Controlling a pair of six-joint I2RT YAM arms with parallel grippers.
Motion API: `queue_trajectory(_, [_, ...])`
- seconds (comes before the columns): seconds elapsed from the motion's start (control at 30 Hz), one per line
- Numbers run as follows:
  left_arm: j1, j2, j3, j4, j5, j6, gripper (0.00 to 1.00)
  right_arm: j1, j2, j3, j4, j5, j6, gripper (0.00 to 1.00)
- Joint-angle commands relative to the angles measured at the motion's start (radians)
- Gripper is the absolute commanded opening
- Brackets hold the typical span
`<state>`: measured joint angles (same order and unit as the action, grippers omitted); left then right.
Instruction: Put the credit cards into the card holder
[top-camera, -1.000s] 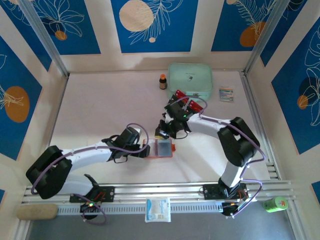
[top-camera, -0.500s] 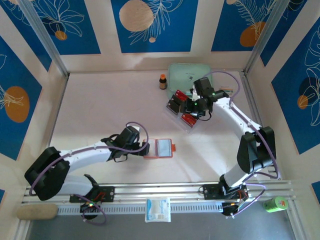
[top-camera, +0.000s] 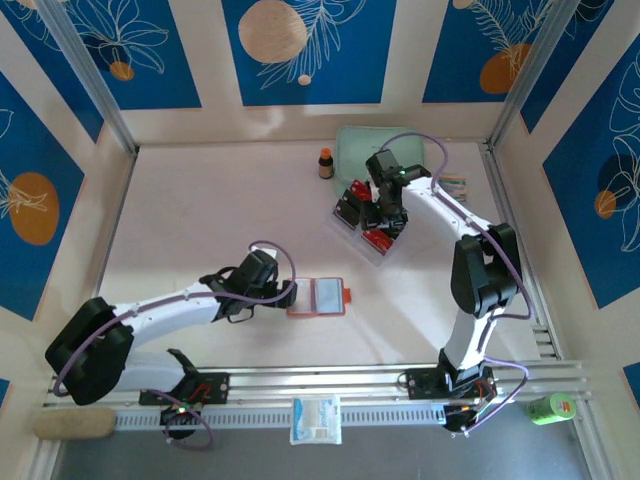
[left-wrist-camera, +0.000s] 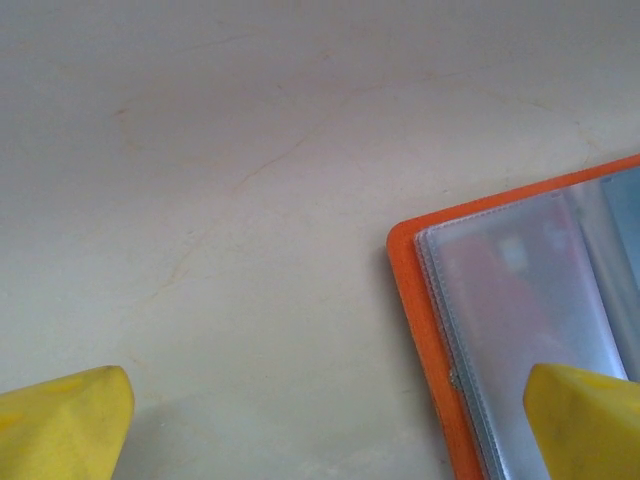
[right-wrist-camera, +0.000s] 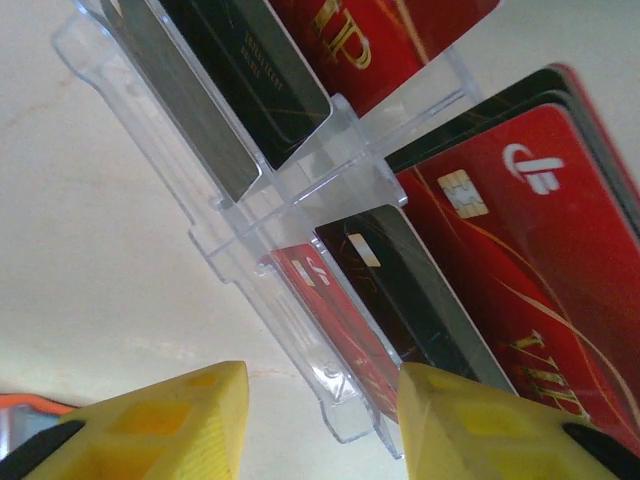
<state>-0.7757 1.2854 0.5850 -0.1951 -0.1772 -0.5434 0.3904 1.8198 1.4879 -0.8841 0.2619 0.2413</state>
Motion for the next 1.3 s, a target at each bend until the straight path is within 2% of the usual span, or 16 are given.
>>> queue_trajectory(0.0, [-0.007, -0.011, 0.025, -0.019, -0.014, -0.002, 1.0, 0.019, 0.029, 0.036, -0.043, 0.069, -0.04, 0.41])
queue_trajectory(0.27, [-0.007, -0.018, 0.02, -0.022, -0.015, 0.001, 1.0, 0.03, 0.061, 0.031, -0.035, 0.155, -0.056, 0.39])
queue_trajectory(0.57, [-0.007, -0.021, 0.016, -0.021, -0.015, 0.0, 1.0, 0.042, 0.085, 0.015, -0.021, 0.154, -0.071, 0.37])
queue_trajectory(0.93, [-0.008, -0.023, 0.014, -0.021, -0.017, 0.003, 1.0, 0.055, 0.074, -0.011, -0.003, 0.15, -0.07, 0.21])
queue_trajectory(1.1, [-0.007, -0.021, 0.015, -0.018, -0.015, 0.0, 1.0, 0.05, 0.058, -0.017, 0.003, 0.118, -0.085, 0.11])
queue_trajectory(1.27, [-0.008, -0.019, 0.018, -0.02, -0.012, 0.002, 1.0, 0.05, 0.029, -0.032, 0.033, 0.063, -0.126, 0.08])
